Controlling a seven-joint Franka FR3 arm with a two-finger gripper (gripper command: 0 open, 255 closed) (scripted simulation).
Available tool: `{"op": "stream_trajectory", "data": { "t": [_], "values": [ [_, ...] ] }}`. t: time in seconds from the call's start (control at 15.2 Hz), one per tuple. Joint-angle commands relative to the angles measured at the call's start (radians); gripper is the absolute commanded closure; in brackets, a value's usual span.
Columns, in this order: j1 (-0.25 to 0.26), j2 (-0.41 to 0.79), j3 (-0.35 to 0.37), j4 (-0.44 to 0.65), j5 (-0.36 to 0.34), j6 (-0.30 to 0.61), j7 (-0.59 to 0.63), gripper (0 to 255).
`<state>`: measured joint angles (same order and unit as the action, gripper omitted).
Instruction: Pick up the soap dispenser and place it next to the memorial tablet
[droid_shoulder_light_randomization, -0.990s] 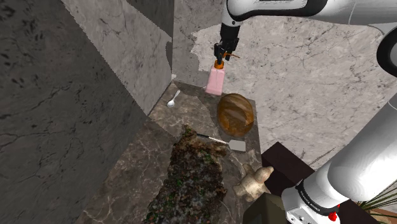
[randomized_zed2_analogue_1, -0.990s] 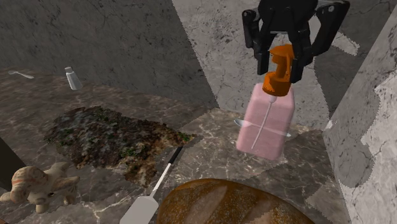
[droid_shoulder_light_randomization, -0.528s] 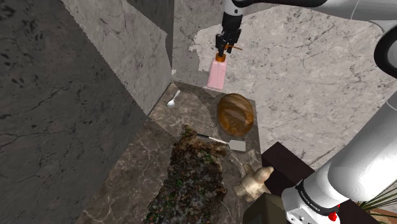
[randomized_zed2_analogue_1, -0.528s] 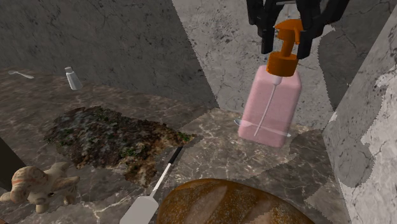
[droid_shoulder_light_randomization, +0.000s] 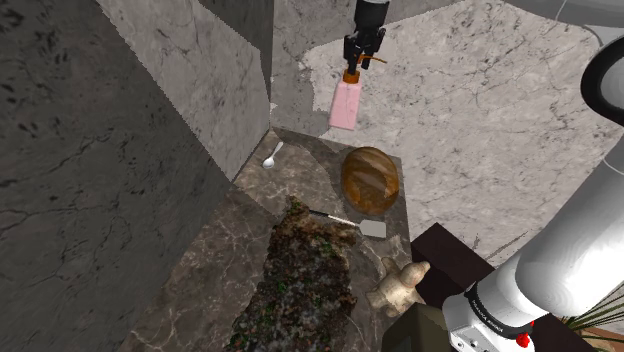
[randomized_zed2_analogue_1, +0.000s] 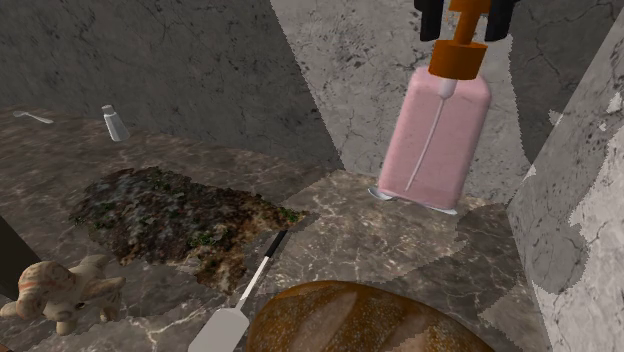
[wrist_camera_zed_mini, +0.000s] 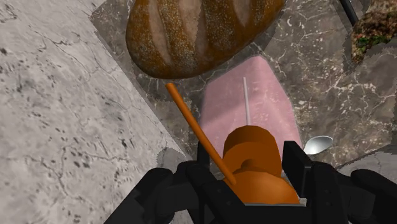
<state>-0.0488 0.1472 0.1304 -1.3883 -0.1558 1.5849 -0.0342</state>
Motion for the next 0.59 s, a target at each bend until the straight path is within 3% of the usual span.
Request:
{"op": "stream_trajectory", "data": {
  "t": [0.0, 0.53],
  "values": [
    [0.002, 0.017, 0.001, 0.051, -0.002, -0.034, -0.003, 255],
    [0.013, 0.081, 0.003, 0.254, -0.014, -0.173, -0.015, 255]
  ]
}}
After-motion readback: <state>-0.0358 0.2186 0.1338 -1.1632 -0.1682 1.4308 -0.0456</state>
